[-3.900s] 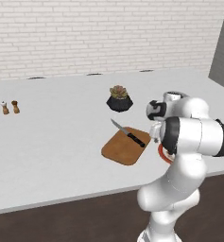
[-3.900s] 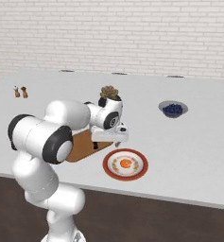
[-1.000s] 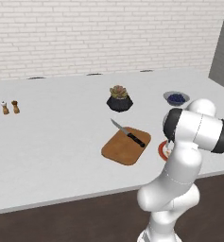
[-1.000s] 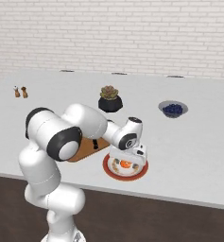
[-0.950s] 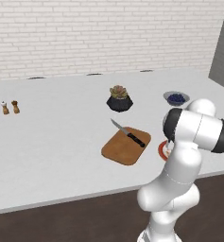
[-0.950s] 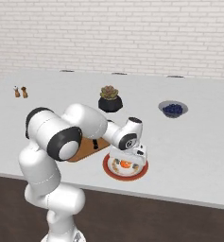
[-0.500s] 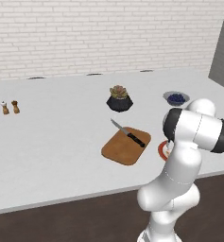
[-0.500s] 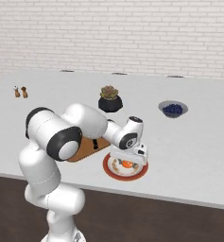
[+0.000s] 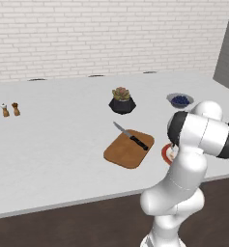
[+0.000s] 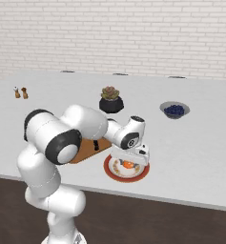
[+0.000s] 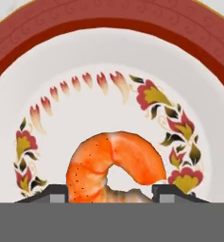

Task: Pick up the knife from the drawer and place it on the cutting board. Then place the meat from the plate to the cutting board.

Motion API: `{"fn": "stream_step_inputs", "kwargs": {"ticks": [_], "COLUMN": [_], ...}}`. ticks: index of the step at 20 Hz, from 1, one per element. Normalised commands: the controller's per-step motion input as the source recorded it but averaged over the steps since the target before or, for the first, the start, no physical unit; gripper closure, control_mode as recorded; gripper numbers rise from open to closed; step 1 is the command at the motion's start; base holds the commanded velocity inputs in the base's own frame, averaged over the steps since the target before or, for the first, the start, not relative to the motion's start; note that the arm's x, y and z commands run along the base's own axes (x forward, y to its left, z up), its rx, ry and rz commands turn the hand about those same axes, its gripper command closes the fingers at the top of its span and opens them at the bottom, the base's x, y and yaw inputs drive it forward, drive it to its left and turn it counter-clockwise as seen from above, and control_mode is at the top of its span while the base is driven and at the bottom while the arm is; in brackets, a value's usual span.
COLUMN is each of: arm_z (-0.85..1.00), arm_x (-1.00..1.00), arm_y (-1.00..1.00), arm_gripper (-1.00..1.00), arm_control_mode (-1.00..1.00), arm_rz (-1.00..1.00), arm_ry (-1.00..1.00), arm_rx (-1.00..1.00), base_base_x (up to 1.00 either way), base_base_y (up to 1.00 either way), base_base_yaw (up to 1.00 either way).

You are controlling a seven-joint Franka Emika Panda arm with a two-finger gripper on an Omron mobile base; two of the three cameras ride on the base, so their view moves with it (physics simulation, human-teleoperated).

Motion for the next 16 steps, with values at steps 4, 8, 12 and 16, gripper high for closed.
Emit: {"fn": "stream_step_inputs", "kwargs": {"ticks": [4,8,12,16], "arm_z": [0.73,0.85,0.71,0.56], "arm_x": [-0.49,-0.38,-0.08,0.00], "arm_y": [0.26,0.58,0.96,1.00], "arm_gripper": [1.00,1.00,1.00,1.00], "arm_control_mode": [-1.00,-1.00,-1.00,-1.00], "arm_rz": [0.00,0.02,0.02,0.02], "arm_ry": [-0.08,-0.10,-0.06,-0.07], "arm_rx": [0.00,0.00,-0.02,-0.03], "base_base_x": [0.00,0.00,0.00,0.00], "base_base_y": [0.00,0.00,0.00,0.00], "base_base_yaw": [0.00,0.00,0.00,0.00]}}
